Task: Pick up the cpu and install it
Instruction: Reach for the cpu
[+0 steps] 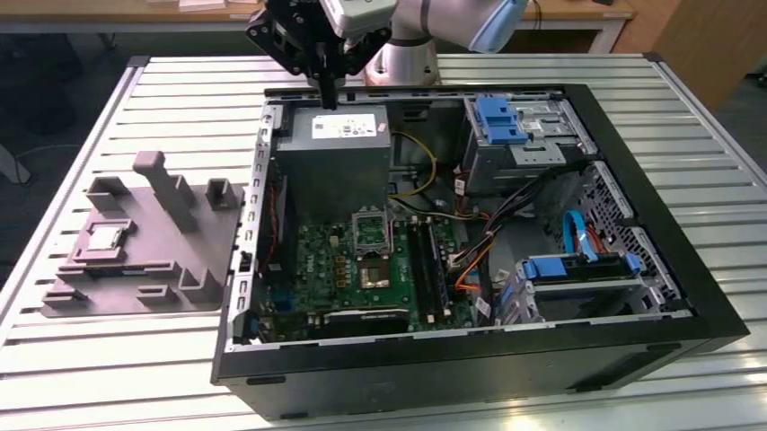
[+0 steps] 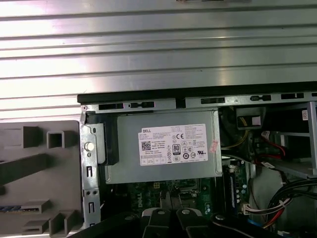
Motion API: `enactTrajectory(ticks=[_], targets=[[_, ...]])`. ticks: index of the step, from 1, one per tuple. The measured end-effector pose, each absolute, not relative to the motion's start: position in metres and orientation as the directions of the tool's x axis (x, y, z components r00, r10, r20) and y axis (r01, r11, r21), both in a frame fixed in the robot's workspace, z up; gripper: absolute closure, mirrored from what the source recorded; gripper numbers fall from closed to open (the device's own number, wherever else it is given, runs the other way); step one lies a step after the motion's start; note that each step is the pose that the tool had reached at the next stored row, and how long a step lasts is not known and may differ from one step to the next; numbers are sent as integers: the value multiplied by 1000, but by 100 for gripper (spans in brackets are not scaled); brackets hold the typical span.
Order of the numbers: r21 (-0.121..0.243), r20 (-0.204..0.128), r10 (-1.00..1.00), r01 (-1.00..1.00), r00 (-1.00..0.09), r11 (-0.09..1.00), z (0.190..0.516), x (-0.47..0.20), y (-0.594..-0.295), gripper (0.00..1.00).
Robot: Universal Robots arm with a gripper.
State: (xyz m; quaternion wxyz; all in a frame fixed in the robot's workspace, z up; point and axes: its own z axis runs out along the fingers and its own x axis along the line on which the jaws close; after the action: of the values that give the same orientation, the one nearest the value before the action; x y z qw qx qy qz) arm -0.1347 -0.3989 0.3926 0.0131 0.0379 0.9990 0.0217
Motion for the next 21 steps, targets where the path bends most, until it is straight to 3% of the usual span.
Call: enactTrajectory(ticks=[21], targets=[[44, -24, 76, 75, -997, 996, 392, -141, -399, 89]])
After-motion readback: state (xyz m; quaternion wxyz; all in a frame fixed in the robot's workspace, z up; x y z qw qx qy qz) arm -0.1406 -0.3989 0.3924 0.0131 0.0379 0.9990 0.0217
